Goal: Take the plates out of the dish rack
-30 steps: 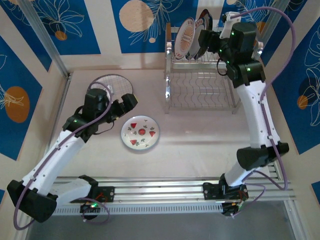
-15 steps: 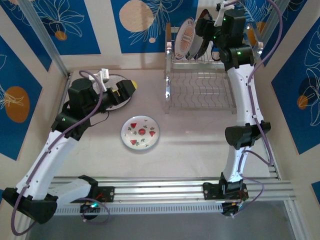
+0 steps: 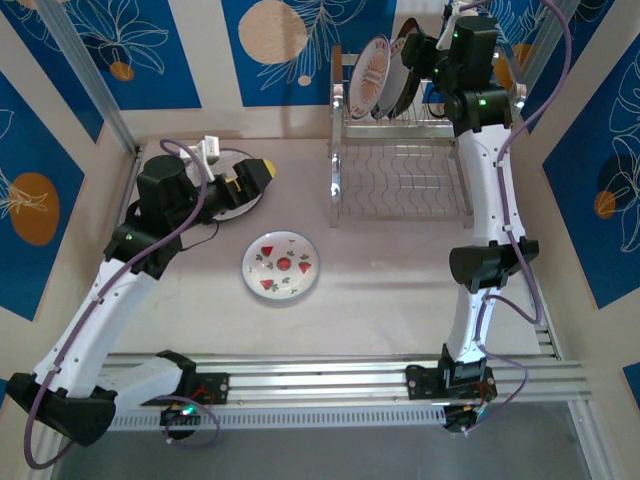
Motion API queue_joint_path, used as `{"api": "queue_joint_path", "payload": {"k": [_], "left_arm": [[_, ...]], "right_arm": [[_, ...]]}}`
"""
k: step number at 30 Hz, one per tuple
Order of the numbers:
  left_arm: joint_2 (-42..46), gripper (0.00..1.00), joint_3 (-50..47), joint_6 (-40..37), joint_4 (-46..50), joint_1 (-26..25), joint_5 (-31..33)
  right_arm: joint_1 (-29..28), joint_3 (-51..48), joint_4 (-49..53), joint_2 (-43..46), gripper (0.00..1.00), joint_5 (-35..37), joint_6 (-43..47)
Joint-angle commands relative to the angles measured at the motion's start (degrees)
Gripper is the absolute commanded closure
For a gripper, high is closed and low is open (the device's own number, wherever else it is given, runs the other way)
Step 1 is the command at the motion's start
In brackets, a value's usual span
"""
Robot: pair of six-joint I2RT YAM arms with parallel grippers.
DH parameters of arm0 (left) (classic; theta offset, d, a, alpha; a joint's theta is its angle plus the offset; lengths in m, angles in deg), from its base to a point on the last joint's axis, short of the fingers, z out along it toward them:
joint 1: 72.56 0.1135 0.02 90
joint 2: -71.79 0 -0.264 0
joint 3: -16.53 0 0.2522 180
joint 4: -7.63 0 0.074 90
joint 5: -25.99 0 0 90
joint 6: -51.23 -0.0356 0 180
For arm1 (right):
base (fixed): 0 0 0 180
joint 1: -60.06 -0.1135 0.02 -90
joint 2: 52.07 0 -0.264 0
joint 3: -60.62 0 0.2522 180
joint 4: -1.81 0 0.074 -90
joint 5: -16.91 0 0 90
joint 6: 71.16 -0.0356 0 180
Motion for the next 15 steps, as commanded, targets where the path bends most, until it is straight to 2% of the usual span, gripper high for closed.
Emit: {"api": "queue_joint_path", "payload": {"k": [1,15], "left_arm": [[0.2,0.00,1.3,0.0,-1.5,0.7,-1.3],[0.5,0.01,1.1,0.4,-1.8,0.7,-1.5]], "right_arm": [[0.3,2.2,-0.2,-1.3,0.50,-0.4,-1.8],[-0.7,3.6,-1.1,-1.5,0.79,0.9,-3.4]]}}
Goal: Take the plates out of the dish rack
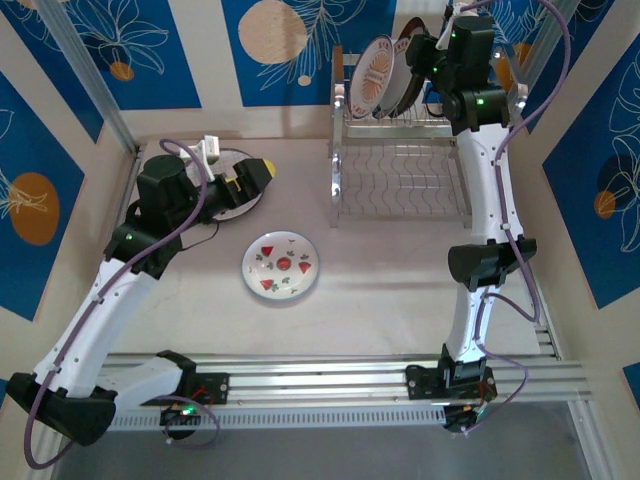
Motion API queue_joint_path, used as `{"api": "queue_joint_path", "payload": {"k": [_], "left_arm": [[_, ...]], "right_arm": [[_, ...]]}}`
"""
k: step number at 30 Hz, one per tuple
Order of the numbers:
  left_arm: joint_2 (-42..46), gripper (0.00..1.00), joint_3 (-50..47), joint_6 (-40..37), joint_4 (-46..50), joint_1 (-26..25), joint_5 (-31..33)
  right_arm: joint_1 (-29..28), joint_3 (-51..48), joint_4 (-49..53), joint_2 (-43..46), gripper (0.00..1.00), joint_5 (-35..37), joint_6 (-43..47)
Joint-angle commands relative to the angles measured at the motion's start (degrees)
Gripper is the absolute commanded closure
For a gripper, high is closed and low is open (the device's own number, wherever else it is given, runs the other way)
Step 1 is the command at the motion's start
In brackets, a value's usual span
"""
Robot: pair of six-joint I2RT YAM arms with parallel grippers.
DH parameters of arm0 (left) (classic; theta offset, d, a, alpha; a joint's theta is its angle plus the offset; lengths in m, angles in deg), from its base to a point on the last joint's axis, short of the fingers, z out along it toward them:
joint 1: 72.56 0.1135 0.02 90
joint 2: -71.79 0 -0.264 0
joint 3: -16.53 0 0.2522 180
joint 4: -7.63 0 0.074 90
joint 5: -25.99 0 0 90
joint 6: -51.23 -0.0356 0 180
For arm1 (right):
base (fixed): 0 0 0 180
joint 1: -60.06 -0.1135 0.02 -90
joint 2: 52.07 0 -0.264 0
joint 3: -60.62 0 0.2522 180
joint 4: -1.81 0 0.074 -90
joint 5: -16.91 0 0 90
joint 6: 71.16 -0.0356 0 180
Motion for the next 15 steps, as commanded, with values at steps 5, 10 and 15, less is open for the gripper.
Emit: {"api": "queue_joint_path", "payload": {"k": [5,10,15], "left_arm": [[0.6,0.01,0.8,0.5,-1.7,0.7,-1.6],[0.7,0.01,0.7,0.6,-1.7,0.7,-1.8],[0.8,0.01,0.7,0.7,-1.6,0.7,-1.8]], "right_arm": [[-1.4,4.2,-1.9,-0.7,0.83,2.1,-0.5],[-1.7,5.6,-2.8,-0.4,0.83,3.1,-0.3],[-1.9,7.3,-3.5,-0.3,0.84,4.3,0.6]]}}
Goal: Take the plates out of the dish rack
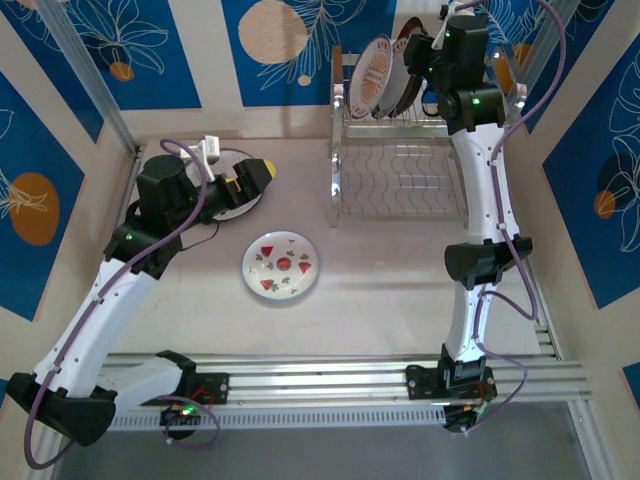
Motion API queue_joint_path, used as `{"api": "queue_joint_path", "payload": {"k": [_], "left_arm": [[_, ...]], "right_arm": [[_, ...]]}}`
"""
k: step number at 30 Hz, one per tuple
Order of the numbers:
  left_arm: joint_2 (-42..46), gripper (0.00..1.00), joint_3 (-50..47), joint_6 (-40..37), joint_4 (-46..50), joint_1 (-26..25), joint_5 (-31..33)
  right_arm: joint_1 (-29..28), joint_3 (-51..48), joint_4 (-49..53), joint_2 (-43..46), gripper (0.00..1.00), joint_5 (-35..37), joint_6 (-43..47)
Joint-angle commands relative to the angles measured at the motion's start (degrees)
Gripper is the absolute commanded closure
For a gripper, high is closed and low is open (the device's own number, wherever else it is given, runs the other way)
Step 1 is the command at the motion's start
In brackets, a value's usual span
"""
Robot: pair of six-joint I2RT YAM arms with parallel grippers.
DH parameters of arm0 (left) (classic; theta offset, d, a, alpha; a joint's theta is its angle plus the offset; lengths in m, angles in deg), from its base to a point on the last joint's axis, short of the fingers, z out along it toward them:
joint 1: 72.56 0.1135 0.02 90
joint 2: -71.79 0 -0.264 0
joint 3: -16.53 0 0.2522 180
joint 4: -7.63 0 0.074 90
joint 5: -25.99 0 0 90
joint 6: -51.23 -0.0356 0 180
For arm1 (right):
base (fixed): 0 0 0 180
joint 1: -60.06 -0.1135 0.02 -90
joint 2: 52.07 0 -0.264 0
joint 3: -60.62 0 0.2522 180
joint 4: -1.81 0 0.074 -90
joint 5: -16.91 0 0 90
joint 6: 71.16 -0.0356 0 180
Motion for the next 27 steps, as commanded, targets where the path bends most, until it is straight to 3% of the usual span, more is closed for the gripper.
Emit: {"api": "queue_joint_path", "payload": {"k": [1,16,24,27], "left_arm": [[0.8,0.01,0.7,0.6,-1.6,0.7,-1.4],[1.0,0.01,0.2,1.1,-2.5,0.7,-1.6],[1.5,0.01,-0.7,1.6,-3.4,0.7,-1.5],[2.0,0.01,-1.5,2.0,-4.1,0.7,-1.7]], "right_arm": [[-0.3,4.3,-5.5,1.2,0.84,1.0,-0.7],[0.4,4.6,-6.2,2.4,0.84,0.1,-2.7],[1.8,4.0,-1.3,2.3,0.74,-4.8,-8.0],[2.3,3.1,0.1,3.0,0.66,-6.0,-9.2]]}}
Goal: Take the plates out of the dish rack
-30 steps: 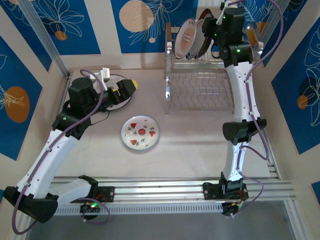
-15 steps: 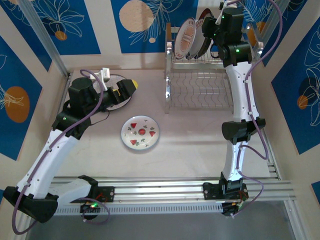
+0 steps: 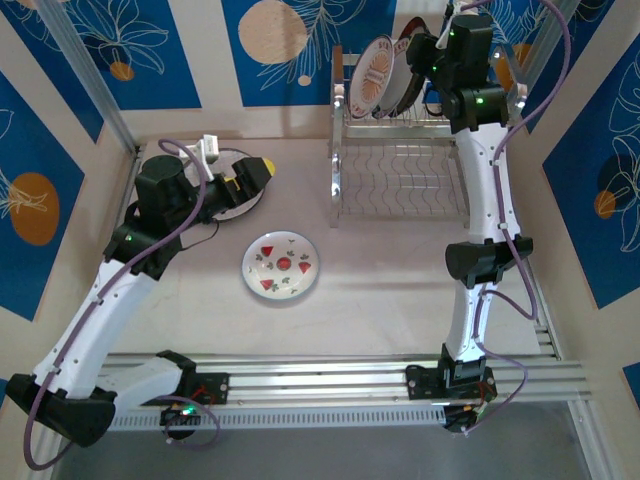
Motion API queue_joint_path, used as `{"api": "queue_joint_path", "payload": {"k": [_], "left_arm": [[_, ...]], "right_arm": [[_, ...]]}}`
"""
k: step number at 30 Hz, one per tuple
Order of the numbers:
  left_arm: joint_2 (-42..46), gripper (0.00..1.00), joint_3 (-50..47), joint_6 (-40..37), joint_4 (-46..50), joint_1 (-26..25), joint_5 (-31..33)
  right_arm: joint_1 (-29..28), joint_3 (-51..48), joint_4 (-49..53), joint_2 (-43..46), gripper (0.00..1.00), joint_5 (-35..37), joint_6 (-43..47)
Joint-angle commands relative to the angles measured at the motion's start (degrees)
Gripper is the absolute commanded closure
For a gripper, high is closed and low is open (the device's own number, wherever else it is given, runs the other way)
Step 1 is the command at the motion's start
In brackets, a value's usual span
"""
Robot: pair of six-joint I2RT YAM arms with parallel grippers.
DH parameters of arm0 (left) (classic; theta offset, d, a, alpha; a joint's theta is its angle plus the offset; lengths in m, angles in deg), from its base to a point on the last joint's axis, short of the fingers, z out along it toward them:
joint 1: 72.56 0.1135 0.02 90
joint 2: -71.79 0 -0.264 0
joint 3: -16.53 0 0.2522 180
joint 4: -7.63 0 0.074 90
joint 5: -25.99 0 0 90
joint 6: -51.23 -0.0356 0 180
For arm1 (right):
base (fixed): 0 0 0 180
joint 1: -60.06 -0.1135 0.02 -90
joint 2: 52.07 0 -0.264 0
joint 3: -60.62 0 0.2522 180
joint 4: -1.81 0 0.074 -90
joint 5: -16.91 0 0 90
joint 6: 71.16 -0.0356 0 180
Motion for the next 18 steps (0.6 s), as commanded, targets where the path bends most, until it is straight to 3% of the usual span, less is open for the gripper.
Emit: {"api": "queue_joint_path", "payload": {"k": [1,7,14,18], "left_arm": [[1.7,0.01,-1.3,1.0,-3.0,0.7,-1.5],[2.6,0.01,-2.6,1.5,-4.5,0.7,-1.8],[3.0,0.01,-3.8,1.7,-6.0,0.7,-2.8],[3.0,0.01,-4.0,2.0,-6.5,0.7,-3.4]], "right_arm": [[0.7,1.4,-0.9,3.7,0.64,-3.6,-6.0],[0.7,-0.5,-0.5,5.7,0.55,-3.3,-6.6],[0.8,-0.5,1.1,6.6,0.60,-2.5,-5.7],[0.9,-0.5,1.8,5.9,0.55,-2.5,-4.8]]}}
